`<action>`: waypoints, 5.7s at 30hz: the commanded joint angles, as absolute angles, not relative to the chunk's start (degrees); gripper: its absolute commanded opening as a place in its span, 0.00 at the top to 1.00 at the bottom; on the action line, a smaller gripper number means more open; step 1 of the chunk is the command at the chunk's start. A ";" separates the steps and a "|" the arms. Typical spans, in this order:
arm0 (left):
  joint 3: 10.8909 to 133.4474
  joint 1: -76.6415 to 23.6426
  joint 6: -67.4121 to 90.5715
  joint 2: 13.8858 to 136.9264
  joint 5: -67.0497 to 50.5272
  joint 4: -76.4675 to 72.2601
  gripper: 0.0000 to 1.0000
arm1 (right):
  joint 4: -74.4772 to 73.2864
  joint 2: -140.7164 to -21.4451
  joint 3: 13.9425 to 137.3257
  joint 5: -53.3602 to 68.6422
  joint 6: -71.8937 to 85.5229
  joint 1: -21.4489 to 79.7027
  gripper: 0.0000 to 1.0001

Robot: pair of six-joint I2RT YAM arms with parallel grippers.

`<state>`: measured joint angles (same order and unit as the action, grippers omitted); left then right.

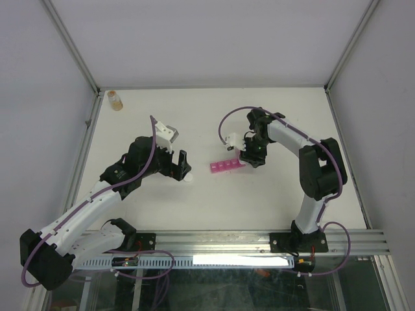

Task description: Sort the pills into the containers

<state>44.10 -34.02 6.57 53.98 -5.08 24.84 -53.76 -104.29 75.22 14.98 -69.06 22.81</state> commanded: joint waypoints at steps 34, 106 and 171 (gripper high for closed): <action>43.48 -32.95 4.88 52.99 -7.57 21.62 0.01 | -52.48 -99.63 74.78 14.22 -66.69 24.46 1.00; 43.36 -32.45 4.66 53.16 -8.54 21.45 0.01 | -52.83 -97.19 73.16 14.52 -64.10 24.67 1.00; 42.93 -31.64 4.48 53.30 -10.95 21.01 0.01 | -51.65 -98.82 73.72 12.22 -62.02 25.11 1.00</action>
